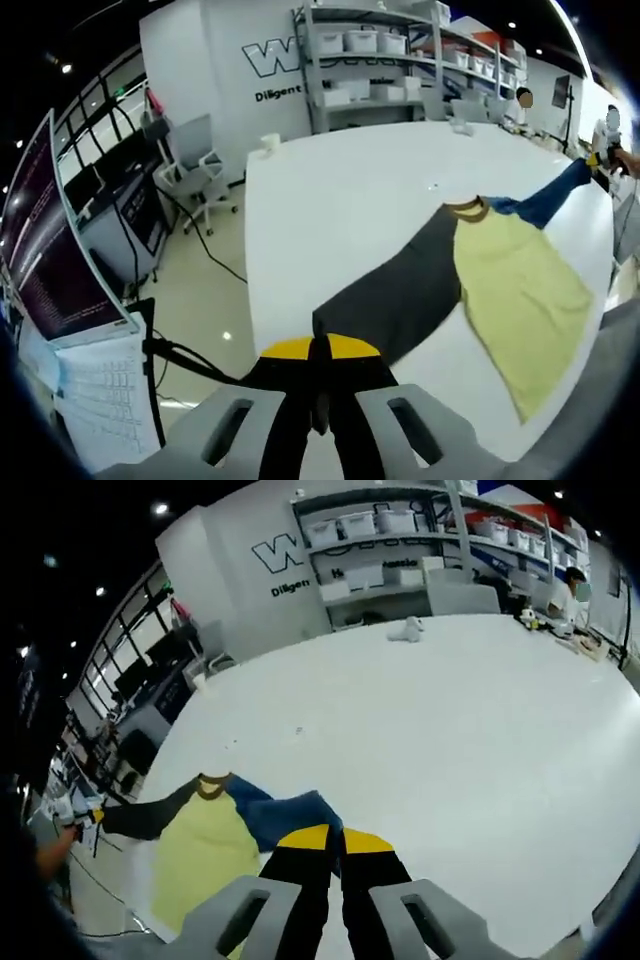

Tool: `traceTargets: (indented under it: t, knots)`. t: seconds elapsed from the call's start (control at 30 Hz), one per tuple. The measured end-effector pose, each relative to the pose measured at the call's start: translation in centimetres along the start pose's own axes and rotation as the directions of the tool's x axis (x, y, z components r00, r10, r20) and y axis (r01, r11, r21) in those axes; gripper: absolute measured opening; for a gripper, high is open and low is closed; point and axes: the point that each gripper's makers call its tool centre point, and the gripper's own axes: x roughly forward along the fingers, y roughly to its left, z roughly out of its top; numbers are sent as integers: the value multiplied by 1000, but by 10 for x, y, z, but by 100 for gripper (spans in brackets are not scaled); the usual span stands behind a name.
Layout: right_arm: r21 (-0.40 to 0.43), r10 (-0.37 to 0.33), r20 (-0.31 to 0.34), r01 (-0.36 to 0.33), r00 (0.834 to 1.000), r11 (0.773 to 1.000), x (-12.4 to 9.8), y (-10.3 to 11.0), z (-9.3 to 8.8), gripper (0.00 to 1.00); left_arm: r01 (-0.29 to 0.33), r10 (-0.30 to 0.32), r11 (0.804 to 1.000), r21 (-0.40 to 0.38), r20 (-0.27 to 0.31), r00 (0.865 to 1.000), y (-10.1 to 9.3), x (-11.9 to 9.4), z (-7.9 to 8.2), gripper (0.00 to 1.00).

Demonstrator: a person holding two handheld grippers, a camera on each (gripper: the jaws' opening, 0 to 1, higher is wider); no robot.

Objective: Fold the garment on the visible template until the final outline fits inside the template.

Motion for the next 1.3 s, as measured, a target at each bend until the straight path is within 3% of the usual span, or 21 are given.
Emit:
traceTargets:
  t: [0.1, 0.27, 0.5, 0.63, 0.77, 1.1, 1.3]
  knots:
    - [96, -25, -86, 33, 996, 995, 3, -11, -13, 0, 21, -21, 1000, -18, 4, 1000, -3, -3, 7, 2]
    - [127, -12, -107, 25, 994, 992, 12, -14, -27, 0, 57, -57, 998, -13, 11, 998, -15, -6, 17, 2]
    - [24, -11, -104, 13, 995, 1000, 18, -10, -36, 0, 94, -94, 995, -14, 20, 995, -32, -8, 28, 2]
    - [-38, -31, -90, 27, 995, 999, 20, -15, -36, 0, 131, -128, 990, -44, 55, 990, -42, -10, 42, 2]
    - [-41, -39, -99, 35, 994, 999, 23, -20, -40, 0, 186, -177, 979, -85, 105, 979, -59, -14, 64, 2]
    - [-50, -15, -111, 10, 994, 999, 30, -21, -52, 0, 286, -274, 956, -67, 149, 950, -105, -14, 105, 2]
    - [-64, -11, -111, 4, 994, 998, 31, -23, -54, 0, 365, -349, 929, -61, 178, 920, -138, -21, 128, 2]
